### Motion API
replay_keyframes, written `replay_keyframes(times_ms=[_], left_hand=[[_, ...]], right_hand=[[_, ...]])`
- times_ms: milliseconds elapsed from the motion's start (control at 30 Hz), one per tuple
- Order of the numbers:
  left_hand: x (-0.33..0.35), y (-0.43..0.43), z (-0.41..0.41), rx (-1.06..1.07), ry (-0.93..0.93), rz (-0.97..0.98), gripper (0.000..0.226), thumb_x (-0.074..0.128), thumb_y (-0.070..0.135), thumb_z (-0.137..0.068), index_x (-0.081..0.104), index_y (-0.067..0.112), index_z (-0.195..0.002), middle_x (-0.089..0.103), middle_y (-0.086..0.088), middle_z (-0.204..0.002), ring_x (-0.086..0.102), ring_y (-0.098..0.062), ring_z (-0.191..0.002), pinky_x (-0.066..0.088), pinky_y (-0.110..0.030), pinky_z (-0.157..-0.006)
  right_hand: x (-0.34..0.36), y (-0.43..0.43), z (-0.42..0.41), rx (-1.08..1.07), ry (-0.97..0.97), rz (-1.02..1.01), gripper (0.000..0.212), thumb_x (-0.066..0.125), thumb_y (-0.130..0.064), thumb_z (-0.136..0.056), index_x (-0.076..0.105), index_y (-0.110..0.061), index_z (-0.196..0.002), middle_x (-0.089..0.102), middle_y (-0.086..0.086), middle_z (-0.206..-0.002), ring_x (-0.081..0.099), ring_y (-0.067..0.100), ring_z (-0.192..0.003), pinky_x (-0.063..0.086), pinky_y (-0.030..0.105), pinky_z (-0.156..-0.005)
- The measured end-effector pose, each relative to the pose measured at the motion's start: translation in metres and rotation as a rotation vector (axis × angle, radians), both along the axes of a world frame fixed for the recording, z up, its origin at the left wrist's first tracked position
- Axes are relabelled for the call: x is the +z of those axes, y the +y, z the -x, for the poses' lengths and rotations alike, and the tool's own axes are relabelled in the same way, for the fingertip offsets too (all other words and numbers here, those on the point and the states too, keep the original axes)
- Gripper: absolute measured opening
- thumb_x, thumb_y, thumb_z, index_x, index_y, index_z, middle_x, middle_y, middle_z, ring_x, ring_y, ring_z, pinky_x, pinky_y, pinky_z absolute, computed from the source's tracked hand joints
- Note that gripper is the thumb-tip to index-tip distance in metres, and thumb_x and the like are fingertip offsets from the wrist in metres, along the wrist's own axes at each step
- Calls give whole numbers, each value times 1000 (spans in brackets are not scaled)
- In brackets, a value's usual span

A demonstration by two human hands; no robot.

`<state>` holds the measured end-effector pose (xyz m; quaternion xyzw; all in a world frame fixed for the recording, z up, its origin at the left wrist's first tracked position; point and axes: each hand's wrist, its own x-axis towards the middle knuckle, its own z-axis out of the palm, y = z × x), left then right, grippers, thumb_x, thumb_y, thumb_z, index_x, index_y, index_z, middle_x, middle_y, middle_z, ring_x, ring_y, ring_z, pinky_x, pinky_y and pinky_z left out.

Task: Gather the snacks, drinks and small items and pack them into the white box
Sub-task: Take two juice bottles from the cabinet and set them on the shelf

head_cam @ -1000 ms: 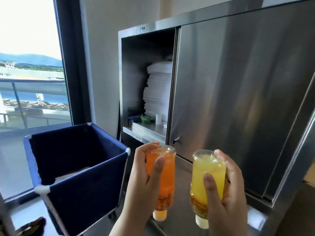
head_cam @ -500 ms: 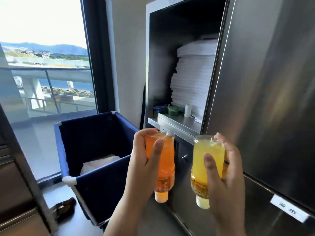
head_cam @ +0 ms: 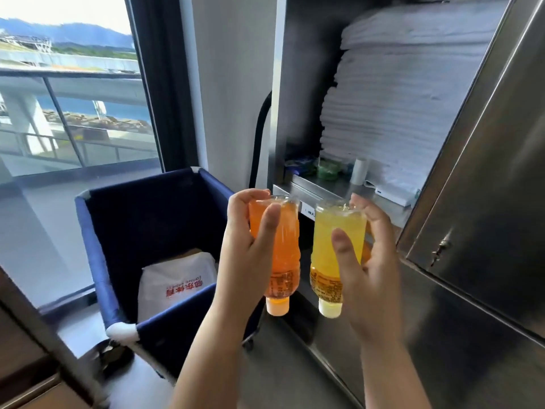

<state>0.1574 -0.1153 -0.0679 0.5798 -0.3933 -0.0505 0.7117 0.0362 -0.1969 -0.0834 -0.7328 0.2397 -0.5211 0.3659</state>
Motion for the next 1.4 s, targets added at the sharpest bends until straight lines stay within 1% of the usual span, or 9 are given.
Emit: replay_keyframes(times_ms=[200,400,567,733,933,1067,1167,1300,1400], left_hand=[[-7,-34,-53,-7,44,8,22,48,47,-86,45,39,-106,56,3,-106,63,-12,-88,51,-19,-56],[-19,-97,-96,20,60,-55,30,49,54,-81,46,39,-106,58,-4,-106,65,-24,-87,57,-31,-58],[-17,-188,-121,11,12,-131,21,47,56,-81,45,47,-100,59,12,-97,64,-4,-83,51,-17,-53],[-26,-280,-133,-25,4,-193,13,41,49,-94,44,47,-106,60,6,-102,66,-18,-84,59,-36,-60],[-38,-359,-139,-129,11,-239,10,41,40,-97,45,45,-105,59,15,-91,63,-6,-73,55,-27,-52],[-50,-406,-140,-210,-7,-297,14,40,44,-95,44,43,-108,58,9,-98,63,-16,-84,58,-42,-65],[-62,-441,-143,-276,-51,-324,22,38,48,-92,42,39,-112,58,9,-102,60,-10,-88,50,-28,-67],[-76,-488,-153,-394,-92,-389,20,40,42,-96,43,35,-114,57,13,-101,56,5,-84,41,-8,-58],[-84,-518,-161,-488,-137,-453,24,39,45,-96,43,34,-118,57,16,-105,56,5,-89,43,-13,-62]], right_hand=[[-4,-40,-48,15,4,-8,41,48,-53,-88,40,-47,-128,47,-23,-132,47,14,-125,45,51,-97],[-23,-108,-93,41,23,-40,42,48,-53,-88,39,-47,-129,48,-20,-132,48,10,-122,47,48,-95],[-32,-189,-117,-22,18,-53,43,47,-54,-89,39,-44,-131,48,-19,-132,48,10,-123,46,45,-96],[-30,-274,-119,-132,14,-50,42,46,-52,-89,41,-42,-130,49,-18,-130,50,12,-120,46,47,-95],[-38,-338,-111,-304,58,-72,39,53,-36,-92,45,-33,-130,50,-15,-128,48,13,-121,44,46,-97],[-48,-369,-106,-415,120,-136,41,52,-39,-91,43,-36,-131,44,-21,-127,42,5,-122,41,35,-100],[-57,-389,-104,-496,155,-167,42,49,-41,-90,42,-37,-131,42,-25,-124,42,1,-119,40,30,-95],[-67,-410,-107,-625,235,-204,43,48,-39,-91,39,-41,-133,43,-19,-126,38,-3,-113,33,23,-88],[-74,-424,-114,-714,275,-230,43,50,-35,-93,40,-37,-135,44,-12,-131,39,4,-120,32,23,-91]])
